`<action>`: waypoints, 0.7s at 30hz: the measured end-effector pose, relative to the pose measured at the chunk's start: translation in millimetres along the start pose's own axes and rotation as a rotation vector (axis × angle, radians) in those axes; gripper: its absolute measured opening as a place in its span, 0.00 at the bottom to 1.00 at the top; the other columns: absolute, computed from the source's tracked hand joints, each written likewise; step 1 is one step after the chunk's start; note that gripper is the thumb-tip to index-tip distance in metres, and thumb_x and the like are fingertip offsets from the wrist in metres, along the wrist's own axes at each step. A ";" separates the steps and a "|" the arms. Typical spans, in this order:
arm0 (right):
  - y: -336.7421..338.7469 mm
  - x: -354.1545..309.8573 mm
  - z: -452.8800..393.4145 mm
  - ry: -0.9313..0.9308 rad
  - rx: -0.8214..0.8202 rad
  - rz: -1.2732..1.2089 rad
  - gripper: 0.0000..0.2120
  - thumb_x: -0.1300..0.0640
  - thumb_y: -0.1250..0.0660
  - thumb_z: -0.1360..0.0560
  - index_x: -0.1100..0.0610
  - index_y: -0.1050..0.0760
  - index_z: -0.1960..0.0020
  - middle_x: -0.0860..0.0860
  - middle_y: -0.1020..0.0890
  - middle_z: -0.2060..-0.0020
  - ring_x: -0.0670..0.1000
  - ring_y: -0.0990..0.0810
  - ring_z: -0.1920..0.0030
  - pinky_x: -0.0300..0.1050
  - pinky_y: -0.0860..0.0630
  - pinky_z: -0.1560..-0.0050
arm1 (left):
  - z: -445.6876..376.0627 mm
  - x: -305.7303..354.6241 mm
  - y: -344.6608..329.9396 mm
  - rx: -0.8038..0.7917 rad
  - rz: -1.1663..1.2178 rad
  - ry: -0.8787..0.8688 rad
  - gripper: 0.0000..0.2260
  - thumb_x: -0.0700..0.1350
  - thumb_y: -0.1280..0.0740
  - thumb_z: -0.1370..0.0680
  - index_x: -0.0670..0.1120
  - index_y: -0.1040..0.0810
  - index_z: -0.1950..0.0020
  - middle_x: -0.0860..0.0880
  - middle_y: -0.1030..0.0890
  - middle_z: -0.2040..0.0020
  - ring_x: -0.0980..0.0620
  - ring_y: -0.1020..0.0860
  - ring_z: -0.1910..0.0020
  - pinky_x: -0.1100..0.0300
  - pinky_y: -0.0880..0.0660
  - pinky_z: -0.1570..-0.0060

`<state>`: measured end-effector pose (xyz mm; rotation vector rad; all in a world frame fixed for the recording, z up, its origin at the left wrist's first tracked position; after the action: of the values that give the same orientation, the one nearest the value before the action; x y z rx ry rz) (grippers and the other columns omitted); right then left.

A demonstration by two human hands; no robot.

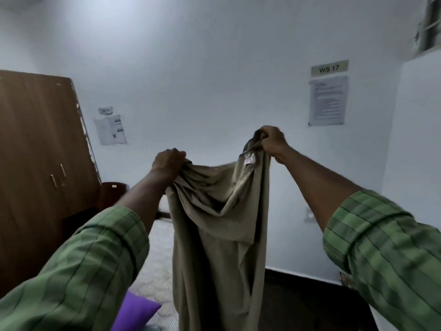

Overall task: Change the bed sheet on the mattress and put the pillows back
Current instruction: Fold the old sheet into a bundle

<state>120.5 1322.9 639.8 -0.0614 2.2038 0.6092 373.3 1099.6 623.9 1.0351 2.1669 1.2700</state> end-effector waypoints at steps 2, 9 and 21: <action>49.6 -2.7 -19.7 -0.039 0.303 -0.073 0.16 0.67 0.40 0.29 0.55 0.18 0.51 0.53 0.15 0.52 0.54 0.20 0.51 0.46 0.24 0.50 | -9.7 -27.7 35.3 0.108 0.091 0.165 0.12 0.51 0.36 0.18 0.45 0.19 0.42 0.37 0.19 0.43 0.35 0.20 0.41 0.50 0.24 0.46; 71.9 -12.5 -57.0 -0.025 0.236 -0.012 0.12 0.68 0.39 0.29 0.60 0.19 0.51 0.58 0.18 0.54 0.61 0.21 0.51 0.48 0.27 0.54 | -19.3 -58.7 44.9 0.062 0.469 0.427 0.16 0.30 0.36 0.29 0.46 0.14 0.52 0.38 0.15 0.55 0.38 0.16 0.55 0.52 0.16 0.61; 111.6 -44.9 -73.6 0.055 0.250 0.129 0.10 0.65 0.42 0.24 0.56 0.23 0.57 0.61 0.17 0.50 0.61 0.18 0.52 0.43 0.23 0.62 | -28.8 -69.7 77.9 0.064 0.262 0.256 0.06 0.45 0.29 0.24 0.45 0.17 0.58 0.39 0.17 0.53 0.39 0.18 0.52 0.52 0.22 0.56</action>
<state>70.0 1381.4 757.8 0.1974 2.3336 0.4008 428.4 1053.5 705.0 1.2776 2.3309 1.5333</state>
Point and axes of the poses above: each hand's wrist, its own z-axis away from the middle knuckle, its own y-axis out of the back of the hand, x = y × z, the point moved 9 cm from there along -z, towards the middle knuckle
